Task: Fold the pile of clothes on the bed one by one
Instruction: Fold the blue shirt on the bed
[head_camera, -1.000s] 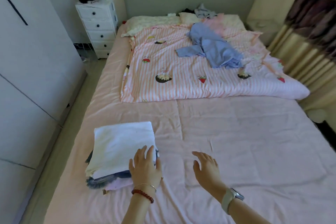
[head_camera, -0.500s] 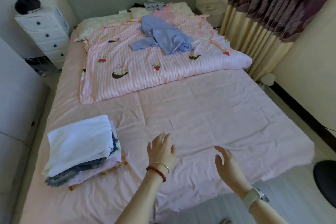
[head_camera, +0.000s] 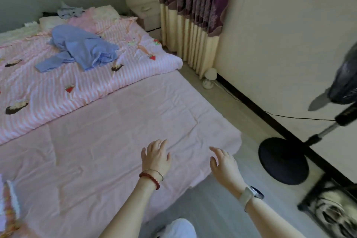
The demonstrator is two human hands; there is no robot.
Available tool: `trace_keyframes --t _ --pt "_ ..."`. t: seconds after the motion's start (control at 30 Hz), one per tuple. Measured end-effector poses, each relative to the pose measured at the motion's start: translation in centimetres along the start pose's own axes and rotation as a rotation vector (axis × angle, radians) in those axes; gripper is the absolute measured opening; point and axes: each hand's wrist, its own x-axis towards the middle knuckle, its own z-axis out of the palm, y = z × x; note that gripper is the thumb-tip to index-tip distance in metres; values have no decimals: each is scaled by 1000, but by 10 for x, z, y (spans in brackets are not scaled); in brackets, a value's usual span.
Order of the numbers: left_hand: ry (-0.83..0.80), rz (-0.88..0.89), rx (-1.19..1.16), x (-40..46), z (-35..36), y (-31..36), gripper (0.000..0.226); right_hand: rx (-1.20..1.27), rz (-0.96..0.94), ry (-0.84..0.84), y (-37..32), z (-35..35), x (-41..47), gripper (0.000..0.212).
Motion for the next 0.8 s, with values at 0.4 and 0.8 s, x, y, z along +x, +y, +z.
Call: trace_keyframes --t 0.4,0.8 --pt "-24 247 39 184 36 228 45 28 170 98 172 -124 144 42" --pt "10 -98 -138 369 -9 296 45 -140 -67 -181 179 -194 409 33"
